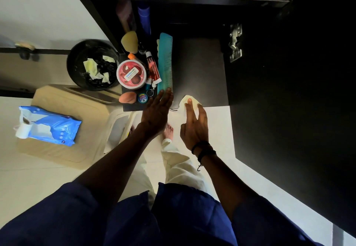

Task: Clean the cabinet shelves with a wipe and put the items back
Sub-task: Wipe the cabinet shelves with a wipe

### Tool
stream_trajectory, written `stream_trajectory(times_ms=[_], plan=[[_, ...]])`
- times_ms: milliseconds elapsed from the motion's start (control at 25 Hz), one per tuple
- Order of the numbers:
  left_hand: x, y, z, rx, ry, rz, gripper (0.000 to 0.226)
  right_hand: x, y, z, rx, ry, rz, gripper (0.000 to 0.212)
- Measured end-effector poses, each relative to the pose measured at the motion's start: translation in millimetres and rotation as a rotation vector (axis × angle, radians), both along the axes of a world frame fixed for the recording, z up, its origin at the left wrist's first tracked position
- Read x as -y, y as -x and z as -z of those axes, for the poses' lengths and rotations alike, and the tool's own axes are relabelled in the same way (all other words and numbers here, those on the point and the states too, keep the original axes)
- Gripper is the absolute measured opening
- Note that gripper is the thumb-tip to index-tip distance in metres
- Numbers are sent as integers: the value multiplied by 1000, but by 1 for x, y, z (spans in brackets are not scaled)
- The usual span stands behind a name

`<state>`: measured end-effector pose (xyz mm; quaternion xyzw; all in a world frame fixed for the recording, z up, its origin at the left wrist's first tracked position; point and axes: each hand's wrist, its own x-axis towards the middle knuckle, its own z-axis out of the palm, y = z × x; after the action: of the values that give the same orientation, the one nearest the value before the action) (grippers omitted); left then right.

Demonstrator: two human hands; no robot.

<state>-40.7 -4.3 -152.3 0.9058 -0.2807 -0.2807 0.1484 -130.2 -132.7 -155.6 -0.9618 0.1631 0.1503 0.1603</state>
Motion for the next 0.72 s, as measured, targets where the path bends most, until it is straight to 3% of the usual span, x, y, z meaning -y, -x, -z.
stream_trajectory(times_ms=[120, 240, 320, 480, 600, 720], plan=[[0, 0, -3, -12, -6, 3, 73, 5, -34, 4, -36, -16, -109, 63], [-2, -1, -5, -5, -10, 26, 73, 13, -97, 12, -25, -107, 17, 64], [-3, -2, -4, 11, -14, 38, 73, 14, -119, 12, -82, -81, -40, 66], [-1, -4, -8, 2, -11, 32, 72, 11, -60, 7, -66, -4, -183, 64], [2, -4, -13, 29, -35, 43, 74, 31, 6, 6, -43, 11, -52, 56], [12, -10, -18, 49, -25, 36, 75, 68, -12, 8, -105, 70, 119, 65]])
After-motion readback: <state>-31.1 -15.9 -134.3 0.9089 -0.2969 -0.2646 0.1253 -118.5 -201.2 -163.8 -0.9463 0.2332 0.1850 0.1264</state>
